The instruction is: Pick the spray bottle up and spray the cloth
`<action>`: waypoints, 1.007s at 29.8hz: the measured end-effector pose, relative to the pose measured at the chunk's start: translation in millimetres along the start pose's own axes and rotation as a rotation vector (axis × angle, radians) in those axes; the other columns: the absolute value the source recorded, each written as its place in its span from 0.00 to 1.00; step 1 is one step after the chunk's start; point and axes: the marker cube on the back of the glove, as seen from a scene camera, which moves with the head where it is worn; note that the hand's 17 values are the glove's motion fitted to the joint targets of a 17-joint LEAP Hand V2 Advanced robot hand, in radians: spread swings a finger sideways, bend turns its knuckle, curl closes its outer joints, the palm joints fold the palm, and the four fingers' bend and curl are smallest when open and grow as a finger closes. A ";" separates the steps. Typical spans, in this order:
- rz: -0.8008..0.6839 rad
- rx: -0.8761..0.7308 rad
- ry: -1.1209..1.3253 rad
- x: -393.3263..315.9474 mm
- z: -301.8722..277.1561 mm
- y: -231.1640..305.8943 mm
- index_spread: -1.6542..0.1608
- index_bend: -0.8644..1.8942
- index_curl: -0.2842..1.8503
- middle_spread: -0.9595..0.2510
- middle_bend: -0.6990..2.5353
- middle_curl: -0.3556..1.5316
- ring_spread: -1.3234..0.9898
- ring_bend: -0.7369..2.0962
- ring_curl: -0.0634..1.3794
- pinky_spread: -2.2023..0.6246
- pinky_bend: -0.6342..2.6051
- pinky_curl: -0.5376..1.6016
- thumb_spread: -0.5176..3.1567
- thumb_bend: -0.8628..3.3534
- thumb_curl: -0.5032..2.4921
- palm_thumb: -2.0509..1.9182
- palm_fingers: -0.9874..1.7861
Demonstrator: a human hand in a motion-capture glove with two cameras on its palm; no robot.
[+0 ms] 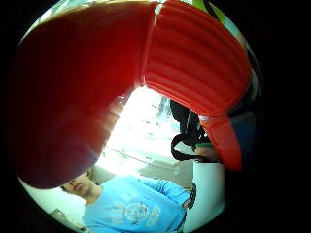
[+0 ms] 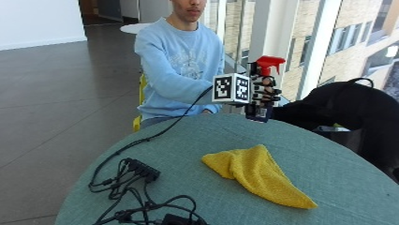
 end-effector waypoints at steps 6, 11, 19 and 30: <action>-0.012 -0.019 -0.025 2.8 48.4 -7.9 0.78 0.36 0.33 0.72 0.28 0.42 0.55 0.42 0.28 0.81 0.28 0.42 0.36 0.20 0.39 0.75 0.71; 0.003 -0.030 -0.022 12.3 74.9 -7.2 0.78 0.36 0.33 0.72 0.28 0.42 0.55 0.41 0.28 0.81 0.27 0.42 0.37 0.20 0.39 0.75 0.72; 0.018 -0.022 0.006 27.9 84.3 -5.4 0.77 0.36 0.32 0.72 0.28 0.41 0.55 0.40 0.28 0.81 0.27 0.42 0.38 0.20 0.38 0.75 0.72; 0.018 -0.042 -0.003 34.6 86.3 2.2 0.77 0.36 0.32 0.72 0.27 0.41 0.55 0.40 0.28 0.81 0.26 0.42 0.39 0.20 0.38 0.75 0.72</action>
